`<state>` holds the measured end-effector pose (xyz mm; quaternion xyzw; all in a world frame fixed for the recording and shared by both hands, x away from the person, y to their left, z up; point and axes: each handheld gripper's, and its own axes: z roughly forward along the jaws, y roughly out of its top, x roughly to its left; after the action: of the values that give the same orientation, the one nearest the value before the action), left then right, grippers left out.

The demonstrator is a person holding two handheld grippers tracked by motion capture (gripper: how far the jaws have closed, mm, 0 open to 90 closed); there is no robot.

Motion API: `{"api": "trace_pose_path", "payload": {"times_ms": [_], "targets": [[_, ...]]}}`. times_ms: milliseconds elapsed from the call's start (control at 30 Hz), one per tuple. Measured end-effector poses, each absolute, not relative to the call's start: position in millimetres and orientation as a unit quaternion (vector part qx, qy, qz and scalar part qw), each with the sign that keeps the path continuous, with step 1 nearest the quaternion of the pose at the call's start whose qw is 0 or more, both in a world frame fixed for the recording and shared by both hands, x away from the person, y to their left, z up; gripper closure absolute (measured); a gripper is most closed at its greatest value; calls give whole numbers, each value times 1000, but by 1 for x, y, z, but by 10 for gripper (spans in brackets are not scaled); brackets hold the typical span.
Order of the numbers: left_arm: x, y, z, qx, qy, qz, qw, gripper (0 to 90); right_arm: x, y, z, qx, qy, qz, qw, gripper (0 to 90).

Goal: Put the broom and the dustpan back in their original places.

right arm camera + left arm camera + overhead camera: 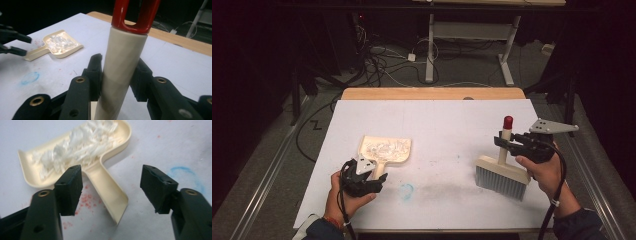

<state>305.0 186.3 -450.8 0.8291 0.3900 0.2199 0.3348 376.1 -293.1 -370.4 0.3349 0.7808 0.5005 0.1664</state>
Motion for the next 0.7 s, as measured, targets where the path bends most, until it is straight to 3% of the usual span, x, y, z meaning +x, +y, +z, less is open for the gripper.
{"api": "trace_pose_path", "payload": {"times_ms": [300,700], "targets": [[294,195,-459,828,359,251,350,231,417,-277,-379,385,789,438,194,620],[292,193,-465,832,347,247,356,229,449,-277,-388,405,802,381,221,574]]}}
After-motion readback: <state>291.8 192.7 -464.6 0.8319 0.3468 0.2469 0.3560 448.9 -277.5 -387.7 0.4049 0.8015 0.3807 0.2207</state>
